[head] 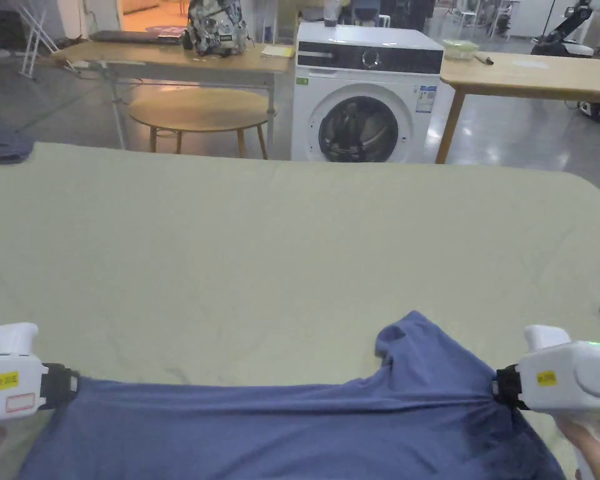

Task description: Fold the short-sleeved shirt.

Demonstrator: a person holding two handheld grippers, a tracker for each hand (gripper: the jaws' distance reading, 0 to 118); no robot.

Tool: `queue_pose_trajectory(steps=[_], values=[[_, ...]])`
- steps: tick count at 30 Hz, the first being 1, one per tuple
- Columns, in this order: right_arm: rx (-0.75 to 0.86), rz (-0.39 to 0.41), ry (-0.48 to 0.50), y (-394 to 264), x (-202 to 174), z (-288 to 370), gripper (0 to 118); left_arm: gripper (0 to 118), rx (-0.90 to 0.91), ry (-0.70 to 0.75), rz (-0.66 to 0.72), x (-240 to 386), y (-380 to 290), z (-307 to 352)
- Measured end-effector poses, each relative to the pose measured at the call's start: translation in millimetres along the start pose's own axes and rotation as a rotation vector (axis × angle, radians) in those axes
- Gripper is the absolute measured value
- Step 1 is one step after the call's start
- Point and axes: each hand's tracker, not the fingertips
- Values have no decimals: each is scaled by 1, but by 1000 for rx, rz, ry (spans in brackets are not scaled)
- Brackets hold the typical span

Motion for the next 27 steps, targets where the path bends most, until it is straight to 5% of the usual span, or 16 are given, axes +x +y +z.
queue_pose_trajectory(steps=[4,9,19,20,22,27], values=[[139,51,49,-40,-8,89,2,0,56,-119,-32,2,-20,82],[217,6,7,-146,0,162,2,0,52,-125,-19,-19,-90,145],[146,-159,4,-251,14,151,4,0,-44,-72,9,-37,-185,130],[144,-146,-9,-252,11,148,12,3,-38,-68,27,-28,-189,127],[132,-83,-84,-254,6,146,56,47,-10,-64,83,-34,-188,123],[269,-93,-121,-251,5,176,57,50,100,-10,-12,-9,-169,158]])
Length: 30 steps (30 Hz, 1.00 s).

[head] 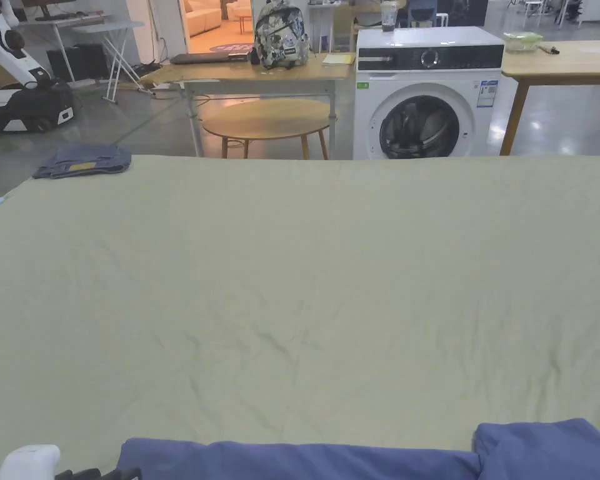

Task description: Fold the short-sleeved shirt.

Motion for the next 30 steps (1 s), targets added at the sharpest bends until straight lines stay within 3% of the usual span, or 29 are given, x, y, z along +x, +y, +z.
queue_pose_trajectory(steps=[6,10,11,12,13,14,15,19,22,23,24,25,30], values=[[235,17,103,57,-39,56,57,50,334,-62,-174,58,47,69],[293,74,212,76,-74,63,55,50,426,-119,-166,88,62,85],[309,86,226,77,-82,62,49,49,448,-118,-168,93,61,87],[318,94,241,73,-83,54,33,43,476,-116,-165,99,60,88],[319,95,242,73,-90,51,12,22,480,-114,-164,103,57,89],[318,99,243,73,-94,48,6,0,484,-116,-164,105,56,89],[315,105,259,73,-97,45,0,0,468,-109,-156,108,52,89],[292,125,294,71,-109,40,0,0,427,-122,-156,99,51,88],[284,127,301,69,-109,40,0,0,327,-189,-50,67,52,83],[282,121,307,68,-108,41,0,17,282,-216,-6,53,53,80],[277,114,317,67,-106,42,0,45,241,-253,49,36,50,73],[270,108,322,66,-104,41,0,66,206,-282,108,18,47,63],[193,92,303,51,-90,30,0,70,15,-290,291,-42,19,18]])
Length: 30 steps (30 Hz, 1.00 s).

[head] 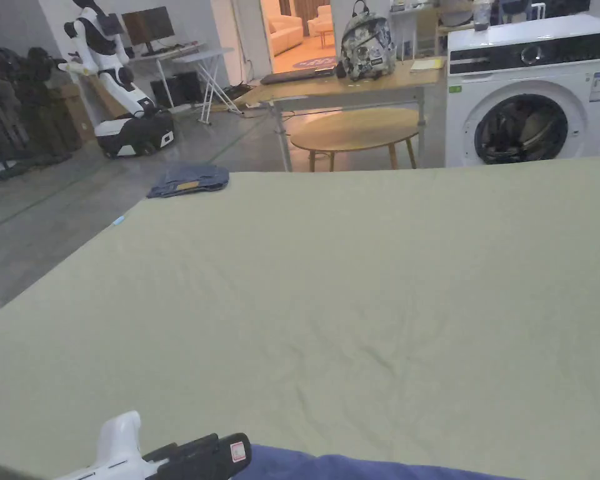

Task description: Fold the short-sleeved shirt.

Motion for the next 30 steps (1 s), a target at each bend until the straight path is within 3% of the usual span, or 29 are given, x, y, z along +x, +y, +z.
queue_pose_trajectory(steps=[6,11,12,14,15,16,17,19,25,30], values=[[-55,-75,-3,-15,10,-2,0,70,-95,5,189,-71,-25,-54],[-76,-86,-18,-19,11,-1,0,70,-17,-215,417,-68,-38,-75],[-77,-87,-19,-19,11,-1,0,65,-28,-231,426,-66,-39,-83],[-84,-86,-18,-18,9,-1,0,31,-42,-229,449,-62,-39,-94],[-86,-83,-18,-18,9,0,0,14,-53,-193,438,-51,-38,-97],[-87,-77,-15,-18,8,1,0,11,-85,-104,407,-47,-38,-100],[-86,-73,-15,-18,8,2,0,10,-94,-63,382,-48,-38,-99],[-88,-73,-15,-19,7,3,0,7,-60,-130,384,-60,-28,-92],[-94,-97,-11,-21,12,4,0,6,46,-138,409,-48,17,-56],[-90,-113,-9,-22,17,6,0,6,157,77,157,-6,83,-10]])
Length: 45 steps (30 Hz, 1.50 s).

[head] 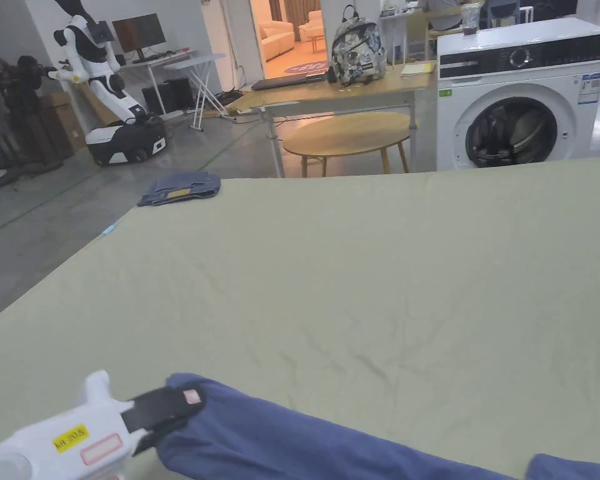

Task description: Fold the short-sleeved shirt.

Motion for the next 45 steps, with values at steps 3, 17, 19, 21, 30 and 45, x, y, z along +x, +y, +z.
queue_pose_trajectory(steps=[3,17,19,21,30,45], values=[[3,-34,4,-2,3,-2,0,5,-17,140,-216,46,7,-1],[-1,-97,20,-19,-3,9,0,41,-483,-88,-707,190,-189,-164],[-15,-96,19,-23,0,8,0,51,-442,-96,-797,199,-186,-151],[-31,-114,26,-26,2,4,0,51,-418,-105,-764,197,-174,-137],[-61,-121,47,-29,-1,0,0,48,-425,-293,-303,133,-160,-146],[-93,-102,42,-29,-5,-6,0,45,-270,-528,105,76,-139,-123]])
